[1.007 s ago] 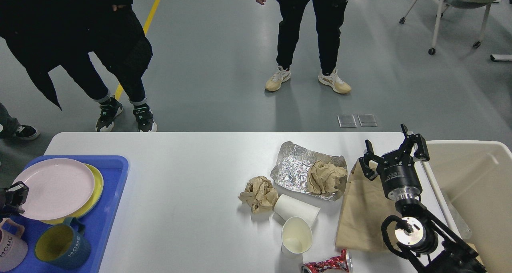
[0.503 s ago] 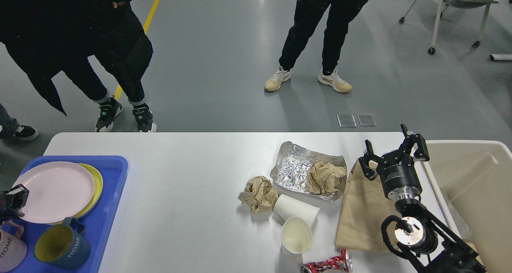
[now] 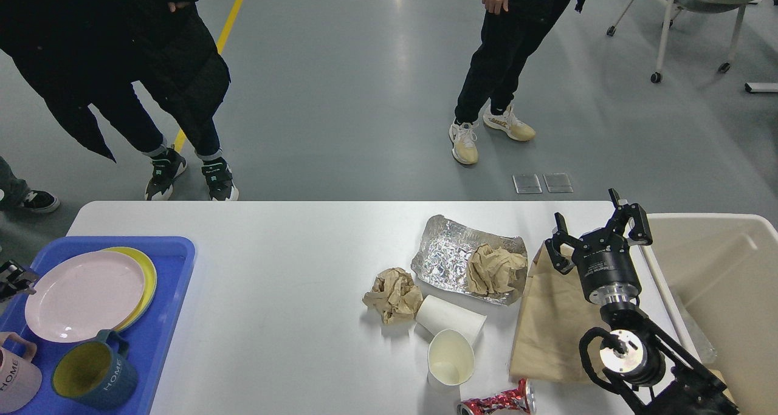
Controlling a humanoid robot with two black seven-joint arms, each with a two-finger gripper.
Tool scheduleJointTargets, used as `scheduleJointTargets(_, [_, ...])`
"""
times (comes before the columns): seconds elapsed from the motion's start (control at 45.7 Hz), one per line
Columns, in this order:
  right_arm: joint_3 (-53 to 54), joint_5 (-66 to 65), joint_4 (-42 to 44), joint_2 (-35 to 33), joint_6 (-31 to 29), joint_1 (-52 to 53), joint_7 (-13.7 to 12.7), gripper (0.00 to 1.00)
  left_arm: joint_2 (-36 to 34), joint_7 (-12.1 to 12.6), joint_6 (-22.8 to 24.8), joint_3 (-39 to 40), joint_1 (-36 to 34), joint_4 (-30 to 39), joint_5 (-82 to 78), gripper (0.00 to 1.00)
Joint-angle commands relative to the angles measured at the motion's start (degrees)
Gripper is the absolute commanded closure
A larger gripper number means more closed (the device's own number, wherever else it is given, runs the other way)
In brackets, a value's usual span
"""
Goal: Tidy desktop
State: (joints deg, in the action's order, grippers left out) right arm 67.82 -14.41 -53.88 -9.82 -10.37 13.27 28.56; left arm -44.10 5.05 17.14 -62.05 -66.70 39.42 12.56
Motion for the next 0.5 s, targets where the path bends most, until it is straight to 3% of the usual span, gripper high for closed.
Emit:
scheduleJointTargets(0.0, [0.0,0.0,0.0,0.0,0.0,0.0,0.0,0.0,-0.2,0.0,0.0,-0.1,-1.4,-0.1,0.0,0.04])
scheduleJointTargets(0.241, [0.0,0.0,0.0,0.0,0.0,0.0,0.0,0.0,-1.7,0.4,1.9,-4.4,-10.5,0.1,0.0,0.03])
scheduleJointTargets(0.482, [0.0,0.0,0.0,0.0,0.0,0.0,0.0,0.0,-2.8,0.3,2.5,-2.0,-19.2,0.0,0.0,0.03])
